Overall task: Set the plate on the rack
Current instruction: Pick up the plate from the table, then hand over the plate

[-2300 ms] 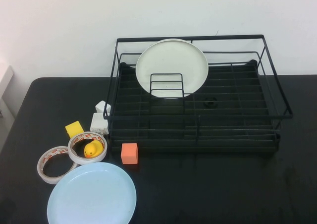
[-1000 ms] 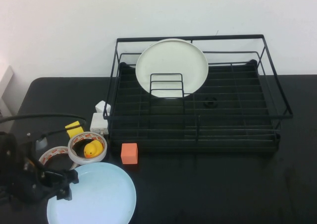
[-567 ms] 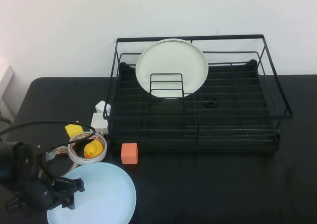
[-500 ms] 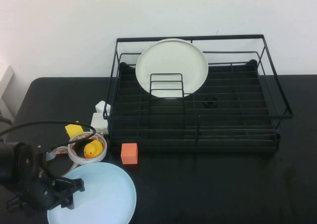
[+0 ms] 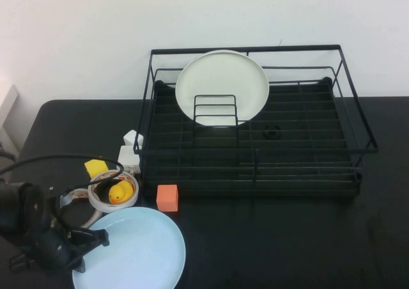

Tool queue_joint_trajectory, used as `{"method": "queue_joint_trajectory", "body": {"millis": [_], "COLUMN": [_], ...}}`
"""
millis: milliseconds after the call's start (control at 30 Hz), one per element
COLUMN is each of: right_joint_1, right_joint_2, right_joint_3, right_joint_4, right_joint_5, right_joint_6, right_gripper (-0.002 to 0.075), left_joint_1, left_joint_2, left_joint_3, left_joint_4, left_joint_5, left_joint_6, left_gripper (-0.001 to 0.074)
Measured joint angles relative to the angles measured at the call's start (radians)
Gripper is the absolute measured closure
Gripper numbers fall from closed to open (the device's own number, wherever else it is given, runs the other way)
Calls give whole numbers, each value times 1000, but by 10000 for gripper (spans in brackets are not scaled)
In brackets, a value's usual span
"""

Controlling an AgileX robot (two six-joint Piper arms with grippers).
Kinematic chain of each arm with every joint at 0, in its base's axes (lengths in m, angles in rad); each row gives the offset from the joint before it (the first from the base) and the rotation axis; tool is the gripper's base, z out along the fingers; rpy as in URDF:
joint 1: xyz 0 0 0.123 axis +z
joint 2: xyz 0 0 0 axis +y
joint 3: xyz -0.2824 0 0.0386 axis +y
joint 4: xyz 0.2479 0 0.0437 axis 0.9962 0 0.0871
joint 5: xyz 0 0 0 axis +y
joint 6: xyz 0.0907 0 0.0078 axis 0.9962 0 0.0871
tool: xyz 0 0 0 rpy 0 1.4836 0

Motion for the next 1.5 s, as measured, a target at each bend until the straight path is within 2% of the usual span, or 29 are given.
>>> {"method": "queue_joint_trajectory", "body": {"millis": [133,267,767,967,1133,1267,1367,1500], "right_joint_1": [0,0,0,0,0,0,0,0], "right_joint_2": [0,0,-2,-2,-2,-2,-2,30], "right_joint_3": [0,0,0,0,-2,-32,-93,-197], "right_joint_4": [0,0,0,10,81,102,109,137], "right_joint_5": [2,19,25,40,148,288,344,382], "right_joint_6": [-1,-5,-32,-35,-67,-87,-108,-202], "right_gripper": [718,718,718,718,718,716,685,545], "left_joint_1": [0,0,0,0,0,0,0,0], "left_joint_2": [-5,-26,-190,-257,-385,-507,-612,-719], "left_joint_3": [0,9,147,193,208,209,210,214], "left_joint_4": [-83,-242,-970,-1218,-1384,-1426,-1434,-1477], "left_joint_5": [-2,-6,-41,54,164,182,191,287], "left_joint_6": [92,234,1060,1363,1608,1691,1711,1766], "left_gripper": [703,717,733,732,733,732,732,732]}}
